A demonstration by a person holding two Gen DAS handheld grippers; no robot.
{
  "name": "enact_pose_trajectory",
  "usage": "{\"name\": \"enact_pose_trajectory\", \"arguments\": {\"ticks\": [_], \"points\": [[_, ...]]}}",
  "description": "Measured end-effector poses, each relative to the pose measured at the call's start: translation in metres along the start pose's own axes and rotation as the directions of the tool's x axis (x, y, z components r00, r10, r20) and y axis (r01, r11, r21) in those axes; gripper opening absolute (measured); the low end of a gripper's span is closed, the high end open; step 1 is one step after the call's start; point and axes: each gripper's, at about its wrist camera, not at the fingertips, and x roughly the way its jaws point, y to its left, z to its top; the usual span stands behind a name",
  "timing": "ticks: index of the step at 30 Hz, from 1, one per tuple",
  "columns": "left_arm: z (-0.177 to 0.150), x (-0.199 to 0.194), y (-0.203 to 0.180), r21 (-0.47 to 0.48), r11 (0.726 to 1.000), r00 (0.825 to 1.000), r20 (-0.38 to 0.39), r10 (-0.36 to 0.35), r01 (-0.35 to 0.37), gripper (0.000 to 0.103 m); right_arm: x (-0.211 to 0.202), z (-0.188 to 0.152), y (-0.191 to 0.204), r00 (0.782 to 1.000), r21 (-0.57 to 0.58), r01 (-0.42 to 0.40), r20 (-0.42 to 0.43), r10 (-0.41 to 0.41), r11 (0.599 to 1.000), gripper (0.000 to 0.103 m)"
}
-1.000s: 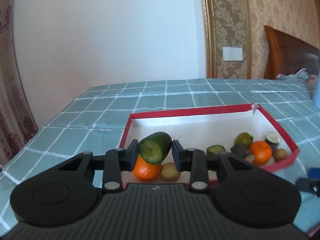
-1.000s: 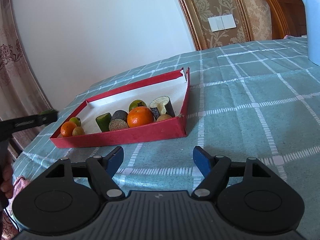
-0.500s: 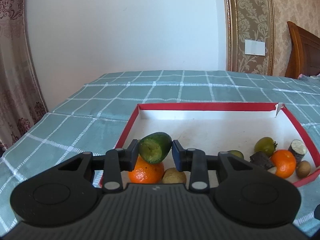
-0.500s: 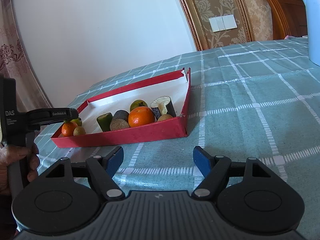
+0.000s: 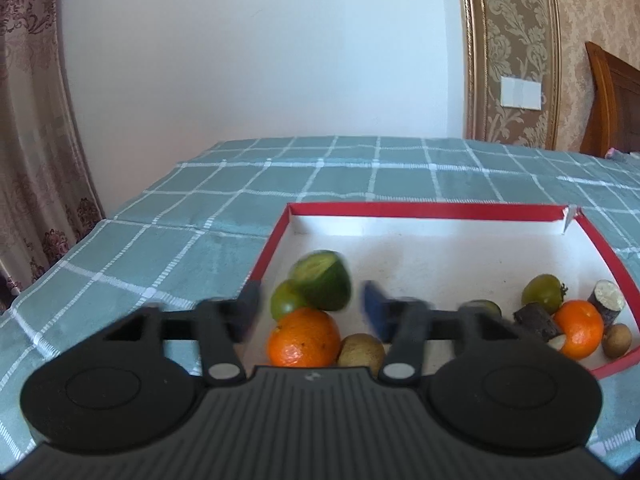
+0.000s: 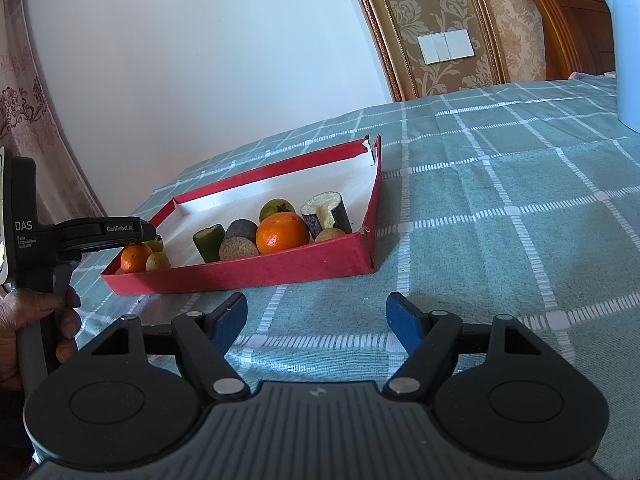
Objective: Organize fruits
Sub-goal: 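Withdraw the left tool from the box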
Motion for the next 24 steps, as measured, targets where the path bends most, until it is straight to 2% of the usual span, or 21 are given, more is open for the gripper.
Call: {"name": "enact_pose_trajectory", "arguments": {"ticks": [2,4,6,7,12,15,17,19,21,24], "points": [[-0.001,-0.002,-0.001,0.01,1.0,1.0,0.014,0.013,-0.013,0.082,0.0,0.0,0.0,1.0,0.001,0.0,-0.001,0.0,1.0,0.076],[-0.001,-0.005,-0.001,0.015,1.0,1.0,0.027,0.013,-0.013,0.088,0.0,0.0,0.0,1.0,0.0,0.001,-0.002,-0.001,1.0,0.076],[-0.001,-0.009,0.0,0.011,1.0,0.999,0.04,0.001,-0.002,0.1,0.0,0.0,0.0,1.0,0.0,0.001,-0.002,-0.001,1.0,0.076],[-0.001,-0.011,0.001,0.009,1.0,0.999,0.047,-0.005,0.004,0.102,0.0,0.0,0.0,1.0,-0.001,0.004,-0.001,-0.004,1.0,0.076],[-0.007,-0.03,0.003,0.033,0.998,0.996,0.073,-0.05,0.048,0.103,0.0,0.0,0.001,1.0,-0.004,0.014,0.001,-0.014,1.0,0.076],[-0.012,-0.042,0.003,0.045,0.998,0.996,0.067,-0.055,0.052,0.103,0.003,0.001,0.003,0.999,-0.019,0.033,-0.017,-0.033,0.999,0.077],[-0.016,-0.048,0.003,0.056,0.998,0.998,0.055,-0.041,0.038,0.103,0.005,0.002,0.01,0.997,-0.056,0.064,-0.028,-0.066,0.996,0.079],[-0.02,-0.055,0.001,0.08,0.997,0.999,0.042,0.013,-0.016,0.103,0.007,0.002,0.019,0.995,-0.101,0.096,-0.029,-0.099,0.99,0.083],[-0.025,-0.061,-0.002,0.105,0.992,0.997,0.042,0.059,-0.063,0.103,0.006,0.002,0.025,0.996,-0.113,0.078,-0.032,-0.082,0.99,0.084],[-0.029,-0.066,0.003,0.096,0.995,0.999,0.027,0.032,-0.034,0.103,0.004,0.002,0.033,0.997,-0.123,0.065,-0.029,-0.07,0.99,0.084]]}}
